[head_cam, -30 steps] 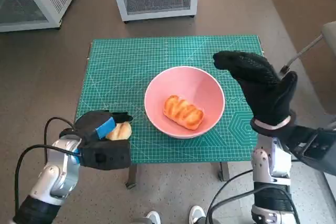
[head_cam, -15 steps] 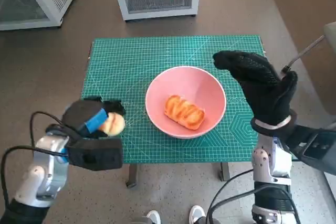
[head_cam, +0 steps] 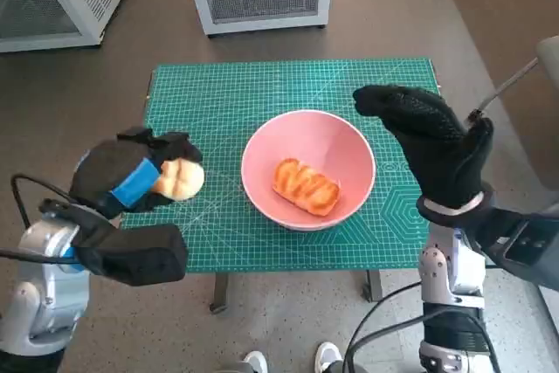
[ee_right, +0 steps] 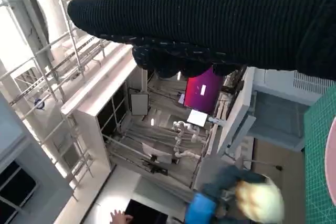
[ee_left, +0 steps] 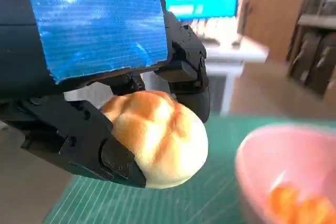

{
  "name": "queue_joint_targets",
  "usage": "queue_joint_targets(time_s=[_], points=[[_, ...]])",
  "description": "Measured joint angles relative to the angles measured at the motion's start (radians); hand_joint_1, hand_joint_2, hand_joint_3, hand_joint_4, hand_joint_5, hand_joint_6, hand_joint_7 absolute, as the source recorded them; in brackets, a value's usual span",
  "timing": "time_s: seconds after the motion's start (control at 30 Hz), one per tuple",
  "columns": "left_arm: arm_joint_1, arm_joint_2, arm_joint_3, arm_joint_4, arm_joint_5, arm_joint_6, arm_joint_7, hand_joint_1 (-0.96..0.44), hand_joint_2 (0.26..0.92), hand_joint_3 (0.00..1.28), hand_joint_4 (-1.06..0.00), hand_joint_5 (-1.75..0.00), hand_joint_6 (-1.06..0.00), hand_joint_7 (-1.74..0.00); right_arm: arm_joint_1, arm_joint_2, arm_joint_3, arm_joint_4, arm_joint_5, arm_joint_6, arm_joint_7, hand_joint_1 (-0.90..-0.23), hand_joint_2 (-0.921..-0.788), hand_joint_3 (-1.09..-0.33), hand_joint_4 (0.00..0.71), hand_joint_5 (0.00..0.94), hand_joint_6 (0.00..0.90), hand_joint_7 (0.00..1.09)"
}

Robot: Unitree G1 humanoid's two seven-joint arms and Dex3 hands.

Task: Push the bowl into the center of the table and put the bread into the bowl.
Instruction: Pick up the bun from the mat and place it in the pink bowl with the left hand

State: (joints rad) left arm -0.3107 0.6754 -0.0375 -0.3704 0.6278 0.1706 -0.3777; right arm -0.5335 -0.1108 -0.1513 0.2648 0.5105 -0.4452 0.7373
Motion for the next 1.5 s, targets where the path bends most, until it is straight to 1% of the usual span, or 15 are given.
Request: queue_joint_targets(time_s=[0.13, 0.3, 0.4, 0.53, 0.67, 0.8, 0.93, 1.0, 1.27, 1.3, 1.33, 1.37, 1.4, 1.43, 1.5], points=[[-0.037, -0.026, -0.019, -0.030, 0.017, -0.011, 0.017, 0.00, 0.917, 0.03, -0.78, -1.07, -0.64, -1.14, -0.001, 0.000, 0.000, 0.002, 0.000, 0.000, 0.004, -0.551, -0.921, -0.549, 0.360, 0.005, -0.001, 0.82], [-0.096, -0.065, -0.080, -0.011, 0.042, -0.080, 0.052, 0.00, 0.920, 0.04, -0.77, -1.10, -0.63, -1.15, -0.003, 0.000, -0.001, 0.012, 0.001, -0.001, 0.010, -0.551, -0.921, -0.549, 0.363, 0.007, -0.001, 0.82], [-0.142, -0.088, -0.120, 0.032, 0.044, -0.138, 0.069, 0.00, 0.919, 0.04, -0.76, -1.10, -0.63, -1.15, -0.004, 0.000, -0.002, 0.019, 0.001, -0.004, 0.014, -0.550, -0.921, -0.549, 0.365, 0.008, -0.001, 0.82], [-0.208, -0.130, -0.173, 0.112, 0.062, -0.211, 0.113, 0.00, 0.919, 0.04, -0.76, -1.09, -0.63, -1.16, -0.004, 0.000, -0.003, 0.025, 0.001, -0.013, 0.019, -0.550, -0.921, -0.554, 0.370, 0.011, -0.001, 0.82], [-0.270, -0.187, -0.231, 0.230, 0.083, -0.282, 0.179, 0.00, 0.919, 0.04, -0.76, -1.15, -0.63, -1.10, -0.004, 0.000, -0.004, 0.026, 0.001, -0.018, 0.021, -0.547, -0.921, -0.556, 0.376, 0.014, -0.001, 0.81], [-0.308, -0.234, -0.273, 0.338, 0.090, -0.339, 0.226, 0.00, 0.918, 0.04, -0.75, -1.21, -0.65, -1.04, -0.004, 0.001, -0.002, 0.025, 0.000, -0.022, 0.021, -0.543, -0.921, -0.562, 0.380, 0.017, -0.001, 0.81], [-0.330, -0.274, -0.299, 0.416, 0.099, -0.350, 0.237, 0.00, 0.917, 0.05, -0.74, -1.23, -0.66, -1.01, 0.000, 0.000, -0.003, 0.020, 0.001, -0.025, 0.021, -0.542, -0.921, -0.565, 0.382, 0.018, -0.001, 0.80], [-0.335, -0.289, -0.304, 0.438, 0.100, -0.347, 0.237, 0.00, 0.914, 0.05, -0.75, -1.21, -0.65, -1.03, 0.001, -0.001, -0.004, 0.018, 0.001, -0.025, 0.021, -0.545, -0.921, -0.561, 0.385, 0.021, -0.001, 0.80], [-0.339, -0.309, -0.310, 0.461, 0.101, -0.338, 0.236, 0.00, 0.913, 0.05, -0.75, -1.20, -0.64, -1.04, 0.001, -0.002, -0.005, 0.012, 0.001, -0.026, 0.021, -0.547, -0.921, -0.559, 0.388, 0.023, -0.001, 0.79], [-0.339, -0.310, -0.310, 0.461, 0.100, -0.336, 0.234, -0.04, 0.911, 0.05, -0.61, -0.92, -0.52, -0.88, 0.001, -0.002, -0.005, 0.012, 0.001, -0.026, 0.021, -0.547, -0.921, -0.556, 0.390, 0.024, -0.001, 0.79], [-0.339, -0.311, -0.310, 0.460, 0.100, -0.329, 0.225, -0.05, 0.912, 0.05, -0.57, -0.79, -0.49, -0.80, 0.002, -0.002, -0.006, 0.012, 0.001, -0.026, 0.022, -0.547, -0.921, -0.555, 0.391, 0.025, -0.001, 0.79], [-0.338, -0.312, -0.311, 0.456, 0.100, -0.319, 0.214, -0.10, 0.910, 0.04, -0.50, -0.54, -0.43, -0.65, 0.003, -0.003, -0.007, 0.011, 0.002, -0.026, 0.022, -0.547, -0.921, -0.554, 0.392, 0.026, -0.001, 0.79], [-0.335, -0.313, -0.311, 0.450, 0.100, -0.304, 0.200, -0.13, 0.911, 0.03, -0.46, -0.36, -0.40, -0.54, 0.003, -0.003, -0.008, 0.010, 0.002, -0.026, 0.022, -0.547, -0.921, -0.553, 0.393, 0.026, -0.001, 0.79], [-0.331, -0.313, -0.313, 0.442, 0.101, -0.291, 0.187, -0.18, 0.909, 0.02, -0.43, -0.25, -0.37, -0.46, 0.004, -0.004, -0.009, 0.010, 0.002, -0.026, 0.022, -0.547, -0.921, -0.552, 0.393, 0.027, -0.001, 0.79], [-0.323, -0.312, -0.315, 0.433, 0.105, -0.277, 0.172, -0.23, 0.907, 0.01, -0.40, -0.14, -0.34, -0.39, 0.006, -0.004, -0.013, 0.009, 0.002, -0.027, 0.022, -0.547, -0.921, -0.551, 0.394, 0.027, -0.001, 0.79]])
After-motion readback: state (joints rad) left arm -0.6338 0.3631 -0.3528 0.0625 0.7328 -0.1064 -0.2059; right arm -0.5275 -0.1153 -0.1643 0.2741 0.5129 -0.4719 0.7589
